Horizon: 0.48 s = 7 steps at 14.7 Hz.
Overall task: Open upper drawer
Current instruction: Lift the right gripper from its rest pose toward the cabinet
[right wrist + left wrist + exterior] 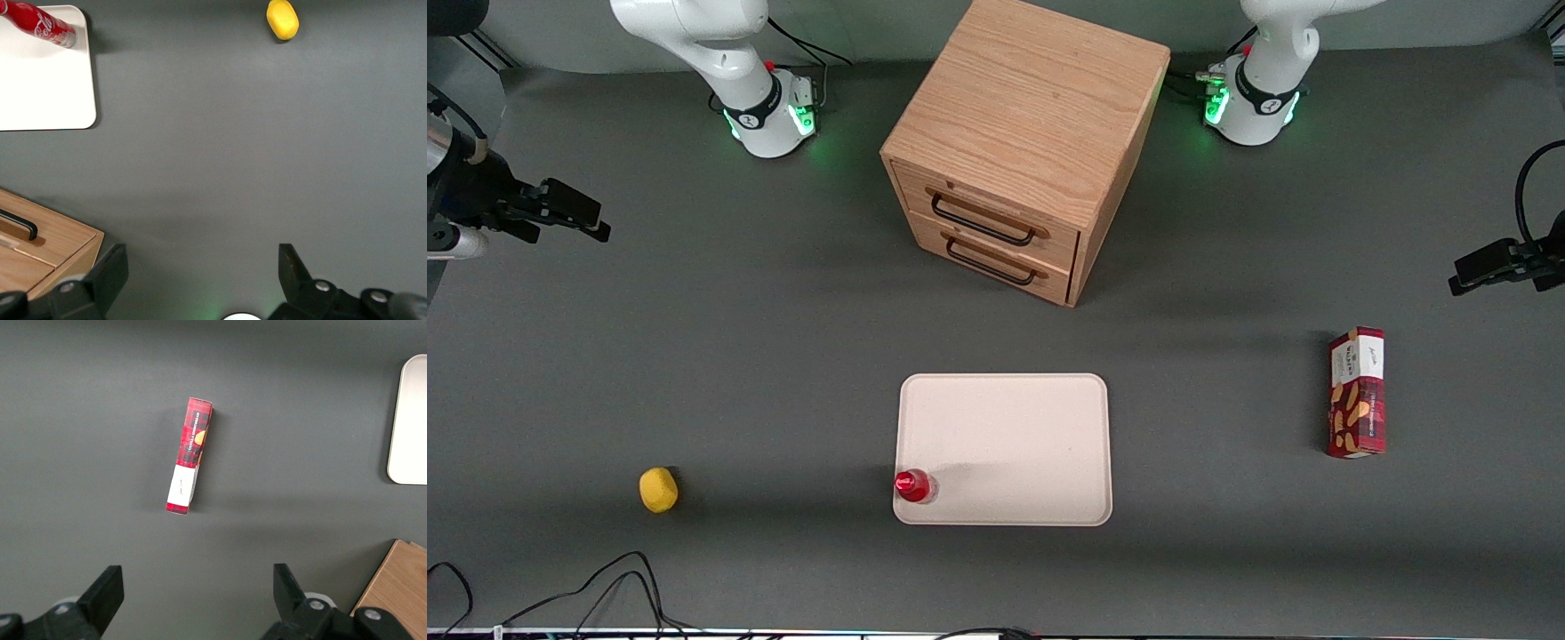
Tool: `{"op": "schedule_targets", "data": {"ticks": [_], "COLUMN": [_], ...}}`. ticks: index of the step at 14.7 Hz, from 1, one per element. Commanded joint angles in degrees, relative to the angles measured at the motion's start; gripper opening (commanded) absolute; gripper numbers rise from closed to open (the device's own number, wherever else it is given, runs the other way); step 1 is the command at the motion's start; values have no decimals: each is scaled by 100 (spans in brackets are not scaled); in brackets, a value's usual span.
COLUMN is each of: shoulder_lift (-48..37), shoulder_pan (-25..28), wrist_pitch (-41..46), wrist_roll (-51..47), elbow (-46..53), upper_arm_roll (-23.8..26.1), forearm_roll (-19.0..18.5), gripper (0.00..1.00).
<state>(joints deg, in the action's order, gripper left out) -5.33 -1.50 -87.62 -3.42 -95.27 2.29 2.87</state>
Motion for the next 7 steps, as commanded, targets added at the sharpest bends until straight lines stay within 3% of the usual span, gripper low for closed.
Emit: {"op": "schedule_targets", "data": {"ticks": [1,7], "shoulder_lift": [32,355], "shoulder_pan": [62,80], "wrist_pitch": [236,360], "wrist_roll": [-71,-71], "elbow": [158,473], "upper_arm_roll": [95,877], "forearm_roll": [99,99], "gripper": [100,100]}}
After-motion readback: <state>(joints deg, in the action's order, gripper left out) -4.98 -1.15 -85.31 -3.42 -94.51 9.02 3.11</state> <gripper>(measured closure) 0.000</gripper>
